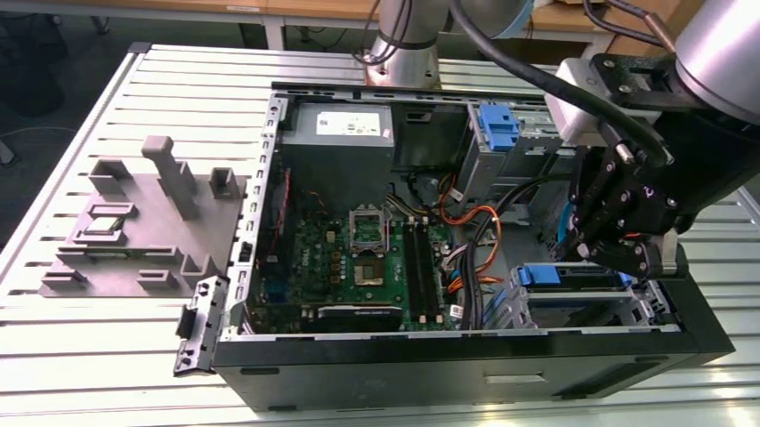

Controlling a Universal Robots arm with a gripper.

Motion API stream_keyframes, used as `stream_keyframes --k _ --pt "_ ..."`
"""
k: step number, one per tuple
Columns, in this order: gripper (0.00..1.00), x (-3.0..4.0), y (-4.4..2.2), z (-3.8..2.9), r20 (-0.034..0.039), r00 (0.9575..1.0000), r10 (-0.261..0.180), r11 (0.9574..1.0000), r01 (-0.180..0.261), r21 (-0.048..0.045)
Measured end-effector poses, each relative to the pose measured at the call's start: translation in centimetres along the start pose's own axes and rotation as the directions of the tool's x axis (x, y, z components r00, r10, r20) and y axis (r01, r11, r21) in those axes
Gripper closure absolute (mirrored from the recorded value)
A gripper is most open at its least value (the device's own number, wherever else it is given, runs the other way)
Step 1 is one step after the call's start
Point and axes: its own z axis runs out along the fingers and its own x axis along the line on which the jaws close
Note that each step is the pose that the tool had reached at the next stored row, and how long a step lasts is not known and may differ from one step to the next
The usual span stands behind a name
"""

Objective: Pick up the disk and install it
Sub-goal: 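Insert the disk into the insertion slot, then insert the first disk wire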

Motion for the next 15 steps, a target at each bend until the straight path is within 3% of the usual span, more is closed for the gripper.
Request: stream_keyframes --k 5,10,15 --pt "0.90 -0.65 -0.05 0.34 0.0000 1.0000 0.000 1.0000 0.000 0.0000" --pt "0.90 -0.62 -0.07 1.04 0.0002 1.0000 0.000 1.0000 0.000 0.0063" --pt "0.90 -0.61 -0.06 1.11 0.0003 1.0000 0.000 1.0000 0.000 0.0067"
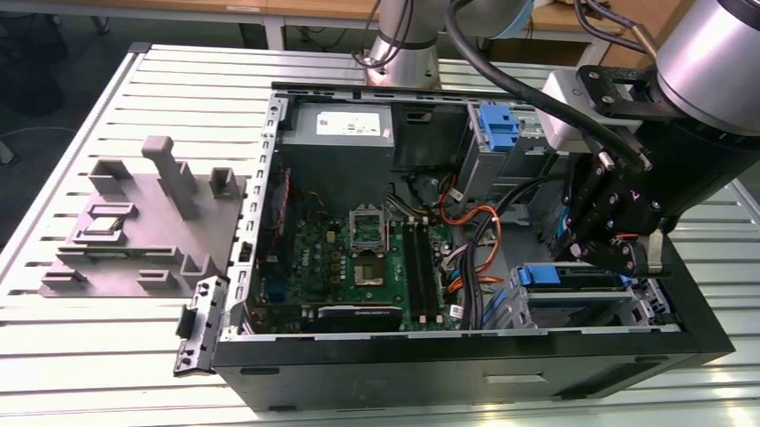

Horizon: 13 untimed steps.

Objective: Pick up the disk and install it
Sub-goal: 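Insert the first disk wire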

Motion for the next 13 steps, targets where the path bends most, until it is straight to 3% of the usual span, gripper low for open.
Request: stream_keyframes --k 10,13 --pt "0.90 0.00 0.00 -0.01 0.0000 1.0000 0.000 1.0000 0.000 0.0000" --pt "0.90 -0.02 0.00 -0.36 0.0000 1.0000 0.000 1.0000 0.000 0.0000"
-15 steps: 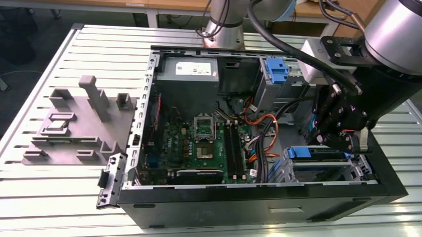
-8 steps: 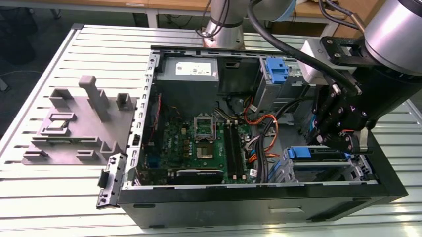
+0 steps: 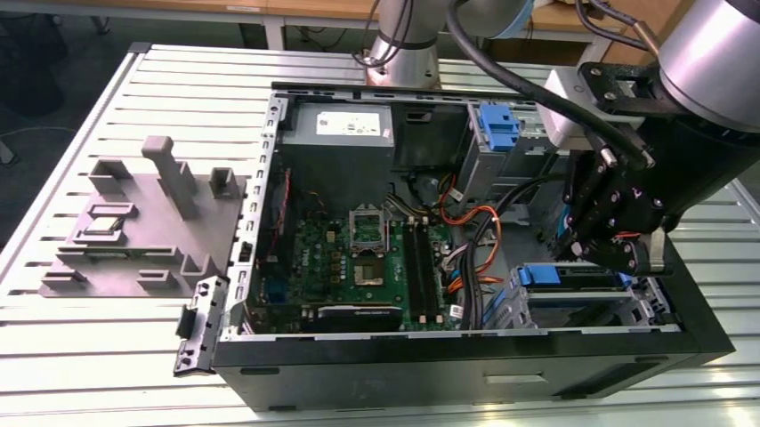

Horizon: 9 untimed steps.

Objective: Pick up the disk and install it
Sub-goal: 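Insert the first disk wire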

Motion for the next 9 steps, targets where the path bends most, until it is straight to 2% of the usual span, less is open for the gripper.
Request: stream_keyframes --k 5,9 --pt "0.90 0.00 -0.01 -0.02 0.0000 1.0000 -0.008 1.0000 0.008 -0.0004" --pt "0.90 0.00 -0.01 0.00 -0.0009 0.9970 -0.078 0.9970 0.078 -0.0038"
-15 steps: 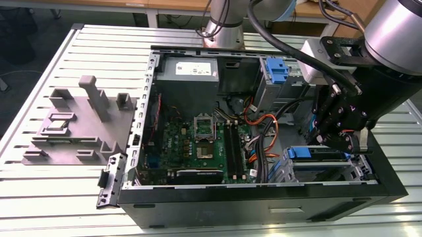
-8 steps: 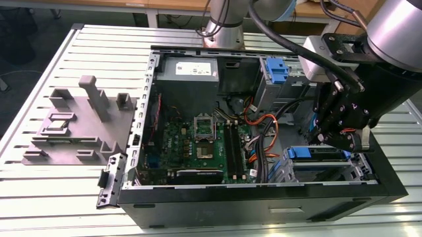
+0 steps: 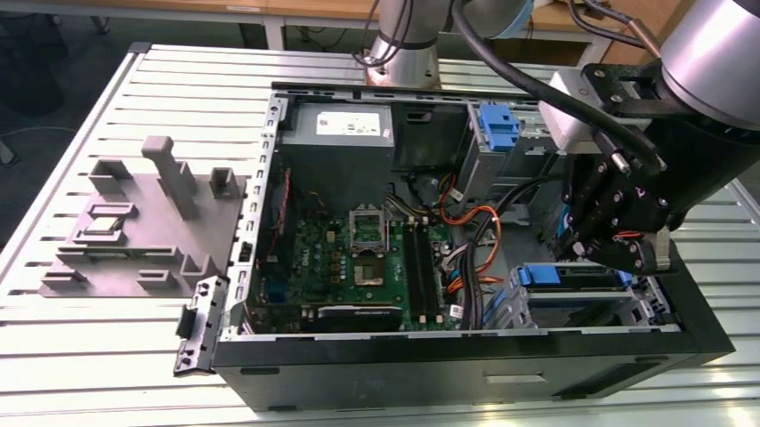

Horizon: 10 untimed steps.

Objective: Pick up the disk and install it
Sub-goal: 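Insert the first disk wire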

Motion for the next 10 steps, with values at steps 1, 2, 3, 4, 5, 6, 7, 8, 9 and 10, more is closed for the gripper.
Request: stream_keyframes --k 1,2,3,4,5,6,7,8,9,10 --pt "0.90 0.00 0.00 0.01 -0.0002 0.9998 -0.018 0.9998 0.018 -0.0009" --pt "0.90 0.00 -0.07 0.01 -0.0002 0.9996 -0.030 0.9996 0.030 -0.0013" --pt "0.90 0.01 -0.20 0.01 -0.0003 0.9995 -0.032 0.9995 0.032 -0.0015" --pt "0.90 0.01 -0.35 0.01 -0.0002 0.9995 -0.032 0.9995 0.032 -0.0016" --pt "0.90 0.01 -0.55 0.01 -0.0001 0.9995 -0.032 0.9995 0.032 -0.0016" --pt "0.90 0.01 -0.77 0.01 -0.0002 0.9995 -0.032 0.9995 0.032 -0.0016" --pt "0.90 0.00 -0.99 0.01 -0.0002 0.9995 -0.032 0.9995 0.032 -0.0016" --pt "0.90 -0.01 -1.21 0.00 -0.0002 0.9995 -0.033 0.9995 0.033 -0.0017" --pt "0.90 -0.02 -1.45 0.00 -0.0003 0.9995 -0.033 0.9995 0.033 -0.0017" --pt "0.90 -0.04 -1.69 0.00 -0.0002 0.9995 -0.033 0.9995 0.033 -0.0016"
